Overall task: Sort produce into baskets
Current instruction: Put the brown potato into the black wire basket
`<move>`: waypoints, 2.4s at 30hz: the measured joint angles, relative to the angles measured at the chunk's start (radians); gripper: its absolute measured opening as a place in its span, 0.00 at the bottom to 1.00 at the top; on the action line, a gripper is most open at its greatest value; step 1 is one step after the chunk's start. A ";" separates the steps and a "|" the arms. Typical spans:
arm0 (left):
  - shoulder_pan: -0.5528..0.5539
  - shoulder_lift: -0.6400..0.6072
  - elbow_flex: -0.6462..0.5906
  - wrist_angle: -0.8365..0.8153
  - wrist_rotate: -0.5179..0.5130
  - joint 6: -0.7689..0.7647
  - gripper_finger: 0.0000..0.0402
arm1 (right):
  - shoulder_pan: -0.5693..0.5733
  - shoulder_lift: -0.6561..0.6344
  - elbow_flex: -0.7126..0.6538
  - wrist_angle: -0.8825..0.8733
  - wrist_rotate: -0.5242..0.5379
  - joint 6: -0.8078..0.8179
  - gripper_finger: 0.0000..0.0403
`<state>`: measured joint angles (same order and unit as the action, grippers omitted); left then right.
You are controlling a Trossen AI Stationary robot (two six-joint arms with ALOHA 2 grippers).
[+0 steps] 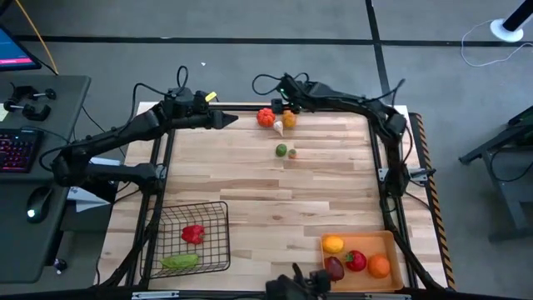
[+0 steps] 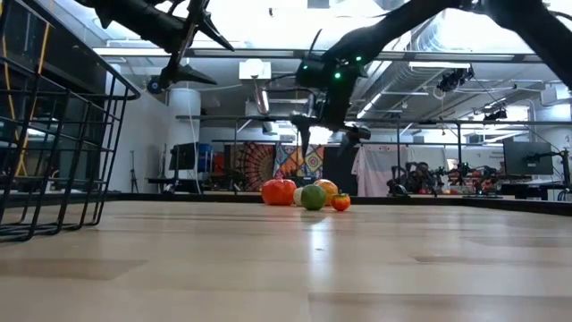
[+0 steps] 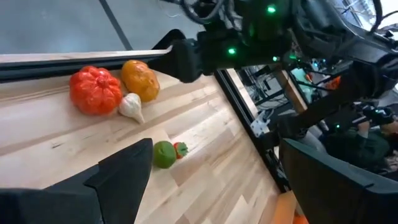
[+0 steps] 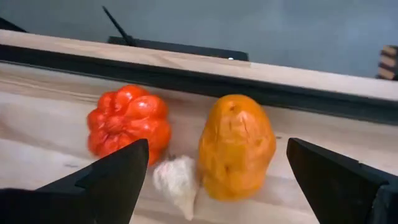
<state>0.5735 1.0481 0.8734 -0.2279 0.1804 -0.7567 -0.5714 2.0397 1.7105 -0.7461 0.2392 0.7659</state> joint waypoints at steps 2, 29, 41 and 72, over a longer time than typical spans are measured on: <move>0.000 0.000 0.000 0.000 -0.003 0.024 0.84 | -0.001 0.034 0.051 -0.035 0.026 -0.015 0.93; 0.024 0.000 0.000 -0.213 0.030 0.474 0.84 | -0.039 0.266 0.171 -0.170 -0.059 0.205 0.93; 0.024 0.000 0.000 -0.231 0.030 0.507 0.84 | -0.059 0.264 0.172 -0.177 -0.094 0.246 0.61; -0.172 -0.005 -0.255 0.429 0.147 0.133 0.84 | 0.785 -0.358 -0.033 -0.804 -0.097 0.387 0.57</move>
<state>0.4015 1.0435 0.6186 0.2009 0.3276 -0.6237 0.2139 1.6821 1.6778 -1.5502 0.1424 1.1528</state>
